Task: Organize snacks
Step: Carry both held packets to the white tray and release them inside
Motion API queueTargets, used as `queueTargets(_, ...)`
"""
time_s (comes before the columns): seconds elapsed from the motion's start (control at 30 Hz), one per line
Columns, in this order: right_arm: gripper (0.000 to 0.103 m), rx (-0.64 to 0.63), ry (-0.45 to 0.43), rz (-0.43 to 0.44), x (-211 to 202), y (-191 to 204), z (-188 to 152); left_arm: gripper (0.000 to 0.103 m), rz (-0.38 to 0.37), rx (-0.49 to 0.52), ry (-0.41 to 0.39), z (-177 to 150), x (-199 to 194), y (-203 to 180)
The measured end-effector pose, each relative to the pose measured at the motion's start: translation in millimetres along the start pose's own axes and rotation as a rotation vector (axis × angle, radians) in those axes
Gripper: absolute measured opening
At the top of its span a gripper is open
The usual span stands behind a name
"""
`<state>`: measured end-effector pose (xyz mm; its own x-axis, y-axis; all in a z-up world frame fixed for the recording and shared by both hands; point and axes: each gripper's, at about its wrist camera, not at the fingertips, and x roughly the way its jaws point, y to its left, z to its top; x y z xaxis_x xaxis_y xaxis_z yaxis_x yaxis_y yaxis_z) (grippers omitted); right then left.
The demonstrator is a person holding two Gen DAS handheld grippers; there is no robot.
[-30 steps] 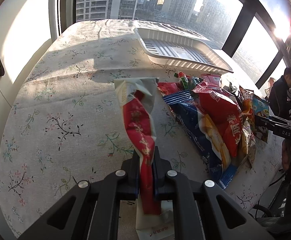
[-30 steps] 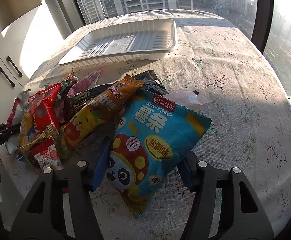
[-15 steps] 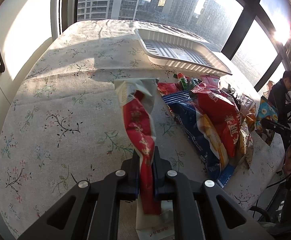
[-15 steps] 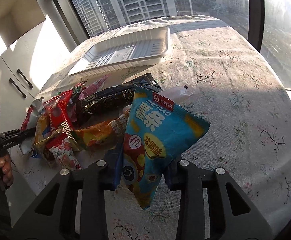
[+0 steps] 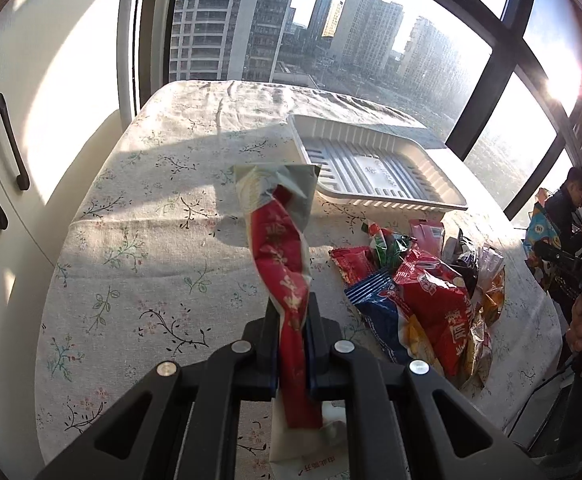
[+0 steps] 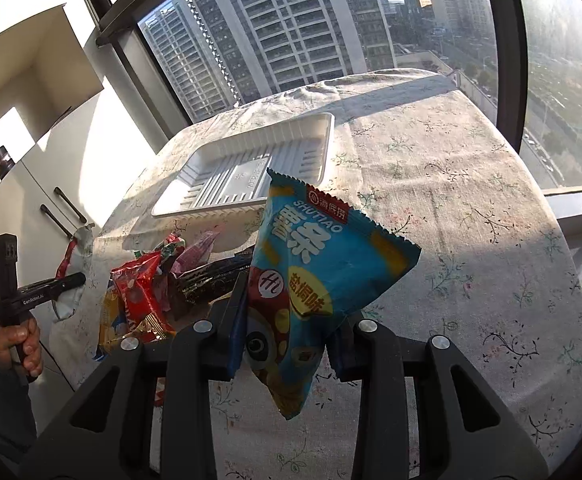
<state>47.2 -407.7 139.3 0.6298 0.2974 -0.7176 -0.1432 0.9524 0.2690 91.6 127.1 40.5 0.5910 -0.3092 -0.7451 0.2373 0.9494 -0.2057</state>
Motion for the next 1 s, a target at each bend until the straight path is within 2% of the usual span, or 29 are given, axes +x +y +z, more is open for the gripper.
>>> queueTargets(0.2, 0.03, -0.043, -0.01, 0.052, 30.7, 3.8, 73.5, 0.01, -0.017, 0.098, -0.021, 76.4, 18.9, -30.6)
queueTargets(0.3, 0.03, -0.064, 0.011, 0.076, 56.4, 10.9, 111.5, 0.01, -0.04, 0.108, 0.004, 116.9, 47.0, -44.5)
queueTargets(0.43, 0.03, -0.092, 0.065, 0.043, 100.0, 16.2, 146.1, 0.01, -0.027, 0.128, 0.042, 149.0, 92.1, -60.8)
queueTargets(0.7, 0.03, -0.116, 0.187, 0.015, 178.7, 23.9, 161.4, 0.01, 0.002, 0.17, 0.143, 171.4, 164.4, -85.2)
queueTargets(0.83, 0.03, -0.114, 0.24, 0.011, 206.9, 24.8, 159.6, 0.01, 0.011, 0.192, 0.197, 169.3, 190.0, -91.9)
queueTargets(1.0, 0.032, -0.121, 0.285, -0.035, 231.1, 20.7, 155.1, 0.013, 0.031, 0.201, 0.243, 164.5, 211.8, -95.0)
